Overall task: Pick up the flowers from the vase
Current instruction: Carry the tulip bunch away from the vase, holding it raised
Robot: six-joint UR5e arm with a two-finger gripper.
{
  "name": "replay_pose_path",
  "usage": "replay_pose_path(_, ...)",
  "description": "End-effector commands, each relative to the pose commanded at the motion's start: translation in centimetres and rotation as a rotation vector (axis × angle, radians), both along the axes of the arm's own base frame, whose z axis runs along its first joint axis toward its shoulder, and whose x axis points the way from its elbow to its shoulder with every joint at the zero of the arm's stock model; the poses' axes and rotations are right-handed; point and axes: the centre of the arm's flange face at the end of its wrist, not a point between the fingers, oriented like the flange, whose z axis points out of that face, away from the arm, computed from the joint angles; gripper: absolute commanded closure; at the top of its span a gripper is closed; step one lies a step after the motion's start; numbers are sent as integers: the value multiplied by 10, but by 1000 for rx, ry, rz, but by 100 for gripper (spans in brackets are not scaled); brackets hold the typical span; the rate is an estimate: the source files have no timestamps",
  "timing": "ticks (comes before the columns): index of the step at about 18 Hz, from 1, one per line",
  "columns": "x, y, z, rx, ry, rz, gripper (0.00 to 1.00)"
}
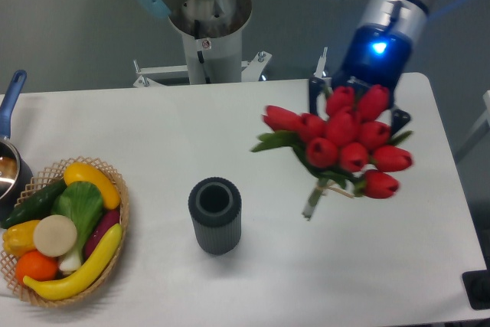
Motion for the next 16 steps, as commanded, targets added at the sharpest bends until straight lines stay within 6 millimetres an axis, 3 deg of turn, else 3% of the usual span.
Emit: replay_pose_path(16,-8,-15,-2,-1,1,25,58)
